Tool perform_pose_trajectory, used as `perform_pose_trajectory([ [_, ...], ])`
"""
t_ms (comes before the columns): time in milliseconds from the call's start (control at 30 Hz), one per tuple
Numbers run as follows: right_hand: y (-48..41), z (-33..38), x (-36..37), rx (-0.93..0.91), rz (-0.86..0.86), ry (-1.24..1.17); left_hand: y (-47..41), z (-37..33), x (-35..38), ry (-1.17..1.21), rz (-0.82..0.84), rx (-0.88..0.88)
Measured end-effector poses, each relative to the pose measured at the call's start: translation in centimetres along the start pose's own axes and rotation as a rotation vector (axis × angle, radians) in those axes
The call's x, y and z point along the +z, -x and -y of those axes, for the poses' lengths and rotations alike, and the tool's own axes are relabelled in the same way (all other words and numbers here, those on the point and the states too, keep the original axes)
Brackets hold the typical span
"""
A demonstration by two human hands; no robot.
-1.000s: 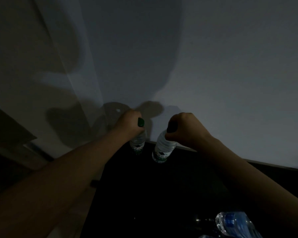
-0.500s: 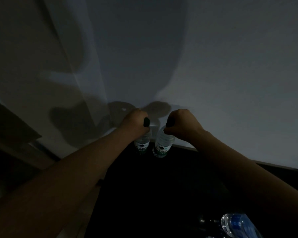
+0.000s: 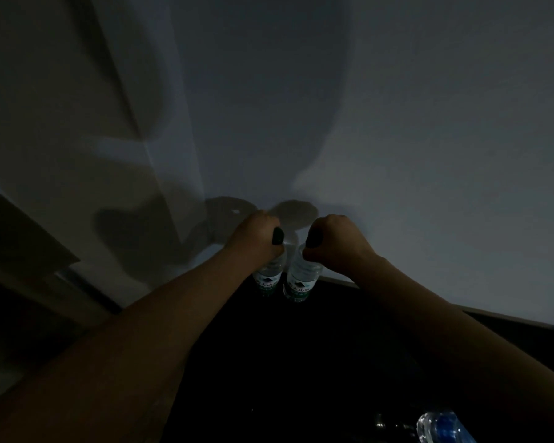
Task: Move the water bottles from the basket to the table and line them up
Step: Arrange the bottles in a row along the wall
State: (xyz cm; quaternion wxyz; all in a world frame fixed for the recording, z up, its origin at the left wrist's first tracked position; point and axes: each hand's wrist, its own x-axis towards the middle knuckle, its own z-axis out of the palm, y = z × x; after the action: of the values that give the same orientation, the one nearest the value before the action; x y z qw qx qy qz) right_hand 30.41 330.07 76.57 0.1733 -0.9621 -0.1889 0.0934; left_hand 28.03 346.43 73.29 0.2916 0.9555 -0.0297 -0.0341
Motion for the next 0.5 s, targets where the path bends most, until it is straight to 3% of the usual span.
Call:
perform_pose_trajectory([
  [500, 0.14, -0.32, 0.20, 0.030, 0.010, 0.019, -0.15, -0.08, 0.01, -0.036, 0.013, -0.009],
])
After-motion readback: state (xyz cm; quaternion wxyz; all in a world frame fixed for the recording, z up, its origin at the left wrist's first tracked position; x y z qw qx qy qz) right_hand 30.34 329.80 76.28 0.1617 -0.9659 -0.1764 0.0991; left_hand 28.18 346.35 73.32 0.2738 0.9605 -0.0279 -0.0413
